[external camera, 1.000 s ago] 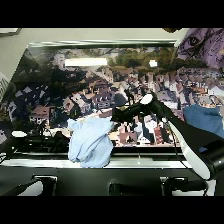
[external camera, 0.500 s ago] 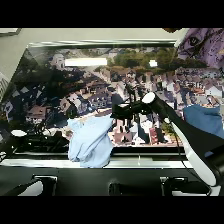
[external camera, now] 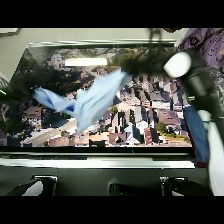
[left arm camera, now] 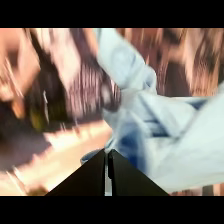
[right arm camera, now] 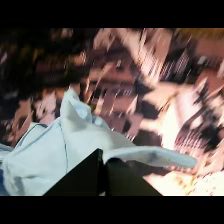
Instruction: Fold the clothes and pants, and hang the long-sleeved shirts on hangers.
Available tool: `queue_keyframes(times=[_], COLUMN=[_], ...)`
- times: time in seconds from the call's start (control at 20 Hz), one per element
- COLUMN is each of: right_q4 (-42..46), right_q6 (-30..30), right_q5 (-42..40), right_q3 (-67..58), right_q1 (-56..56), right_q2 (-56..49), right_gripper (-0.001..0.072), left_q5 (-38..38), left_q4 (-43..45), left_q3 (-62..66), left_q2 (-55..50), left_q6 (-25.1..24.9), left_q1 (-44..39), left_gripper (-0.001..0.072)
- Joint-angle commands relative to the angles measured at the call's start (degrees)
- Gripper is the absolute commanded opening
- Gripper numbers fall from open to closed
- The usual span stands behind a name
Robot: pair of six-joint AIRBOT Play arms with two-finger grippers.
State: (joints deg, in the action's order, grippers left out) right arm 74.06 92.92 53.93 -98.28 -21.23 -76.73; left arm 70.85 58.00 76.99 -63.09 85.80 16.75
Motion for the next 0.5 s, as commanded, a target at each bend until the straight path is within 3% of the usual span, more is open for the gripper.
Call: queue_keyframes(times=[0.0,0.2,0.45], right_q4=[15.19,18.69,19.19], right_q6=[2.91,2.89,4.61], right_q5=[0.24,2.80,9.49], right_q3=[-13.73,-16.46,-16.46], right_q1=[0.02,0.02,0.02], right_q2=[6.16,16.72,26.29], right_gripper=[0.0029,0.0030,0.0030], left_q5=[2.51,5.31,9.03], left_q4=[13.49,26.29,36.37], left_q3=[25.44,38.25,38.32], left_q2=[1.84,7.89,18.01], left_q6=[8.57,15.82,21.42], left_q1=[0.07,0.04,0.04], left_gripper=[0.0015,0.0015,0.0015])
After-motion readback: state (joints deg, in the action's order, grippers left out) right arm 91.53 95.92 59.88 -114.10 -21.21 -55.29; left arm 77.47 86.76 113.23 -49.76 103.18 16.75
